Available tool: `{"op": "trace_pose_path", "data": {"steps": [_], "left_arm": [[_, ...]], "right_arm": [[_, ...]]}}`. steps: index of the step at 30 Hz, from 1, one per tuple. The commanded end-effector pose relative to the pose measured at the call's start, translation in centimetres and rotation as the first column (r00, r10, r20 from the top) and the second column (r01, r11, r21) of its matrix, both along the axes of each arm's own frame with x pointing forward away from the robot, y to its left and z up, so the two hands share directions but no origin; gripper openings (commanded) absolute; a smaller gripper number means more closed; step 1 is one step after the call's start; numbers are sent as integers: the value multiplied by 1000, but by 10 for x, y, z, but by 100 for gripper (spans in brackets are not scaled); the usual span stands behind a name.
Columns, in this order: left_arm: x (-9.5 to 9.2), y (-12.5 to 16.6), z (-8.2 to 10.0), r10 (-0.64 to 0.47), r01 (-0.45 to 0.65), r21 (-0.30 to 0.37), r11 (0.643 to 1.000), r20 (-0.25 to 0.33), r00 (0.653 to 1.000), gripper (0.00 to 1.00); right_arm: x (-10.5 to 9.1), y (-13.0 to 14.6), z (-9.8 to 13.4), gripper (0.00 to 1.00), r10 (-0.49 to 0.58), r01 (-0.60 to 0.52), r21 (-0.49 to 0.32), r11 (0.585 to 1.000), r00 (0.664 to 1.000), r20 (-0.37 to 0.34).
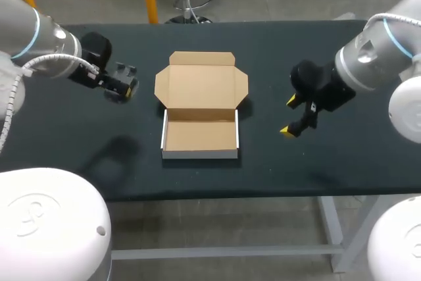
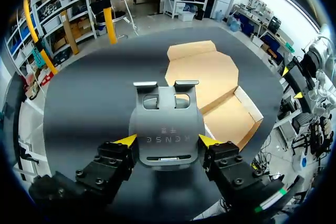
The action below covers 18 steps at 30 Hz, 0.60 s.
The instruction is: Assemble the packaging by folding the flat box into shape, placing the metal phone stand inside, and closing the box properly
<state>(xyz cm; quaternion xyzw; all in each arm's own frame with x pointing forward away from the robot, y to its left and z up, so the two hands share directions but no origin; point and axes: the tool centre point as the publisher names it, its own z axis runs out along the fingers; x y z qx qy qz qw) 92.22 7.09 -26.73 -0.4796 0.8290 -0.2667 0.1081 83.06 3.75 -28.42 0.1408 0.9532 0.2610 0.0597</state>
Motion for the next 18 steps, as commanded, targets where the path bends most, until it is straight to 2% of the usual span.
{"op": "trace_pose_path", "data": {"steps": [1, 18], "left_arm": [[-12, -13, -1, 4, -4, 16, 1000, 5, 1000, 0], [-47, -92, -16, -138, 141, 80, 987, -38, 990, 0]], "right_arm": [[0, -1, 1, 100, 2, -2, 1, 1000, 1000, -3], [0, -1, 1, 100, 2, -2, 1, 1000, 1000, -3]]}}
